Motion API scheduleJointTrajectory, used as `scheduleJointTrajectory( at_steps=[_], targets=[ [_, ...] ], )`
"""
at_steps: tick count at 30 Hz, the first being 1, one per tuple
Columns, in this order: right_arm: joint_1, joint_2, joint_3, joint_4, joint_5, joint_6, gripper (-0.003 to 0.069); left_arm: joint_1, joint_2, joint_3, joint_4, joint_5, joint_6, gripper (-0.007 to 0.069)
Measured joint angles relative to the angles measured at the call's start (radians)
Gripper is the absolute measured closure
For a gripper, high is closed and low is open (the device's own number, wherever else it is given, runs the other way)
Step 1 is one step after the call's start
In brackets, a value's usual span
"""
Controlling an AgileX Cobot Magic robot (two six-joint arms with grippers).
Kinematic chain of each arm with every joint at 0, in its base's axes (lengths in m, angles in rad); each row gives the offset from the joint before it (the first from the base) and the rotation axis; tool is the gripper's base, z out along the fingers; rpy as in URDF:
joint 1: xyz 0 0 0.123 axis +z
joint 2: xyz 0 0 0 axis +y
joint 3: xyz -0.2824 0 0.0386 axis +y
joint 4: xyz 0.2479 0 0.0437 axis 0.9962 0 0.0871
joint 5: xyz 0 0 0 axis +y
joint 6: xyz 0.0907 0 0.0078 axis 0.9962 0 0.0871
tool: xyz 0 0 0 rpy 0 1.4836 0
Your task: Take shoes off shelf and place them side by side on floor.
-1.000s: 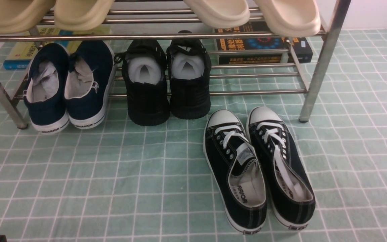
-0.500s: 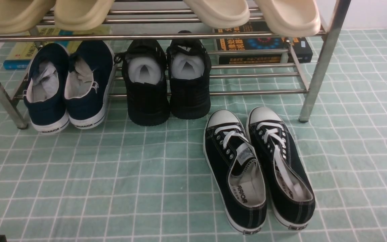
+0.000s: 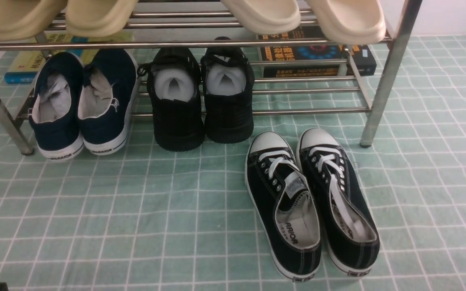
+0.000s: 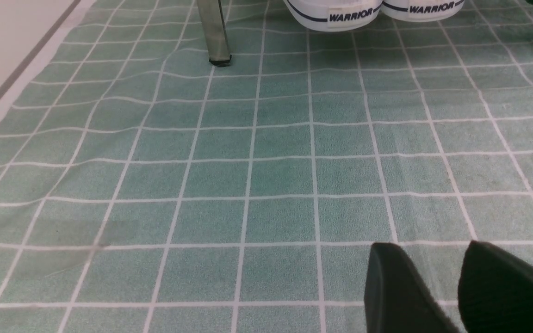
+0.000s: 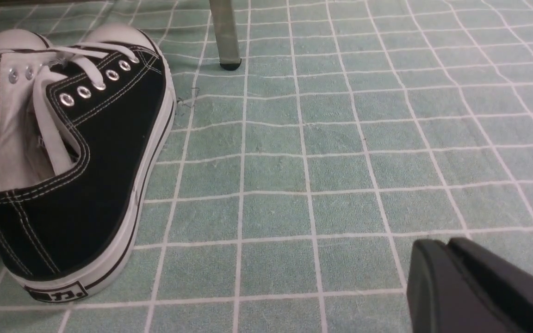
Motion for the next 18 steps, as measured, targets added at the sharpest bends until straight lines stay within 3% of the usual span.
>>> scheduleJointTrajectory(
  at_steps=[18],
  targets=[
    [0.000,0.000,0.000,0.002,0.000,0.001,0.0587,0.000,0.000,0.000,0.000,0.000,0.000,0.0383]
  ],
)
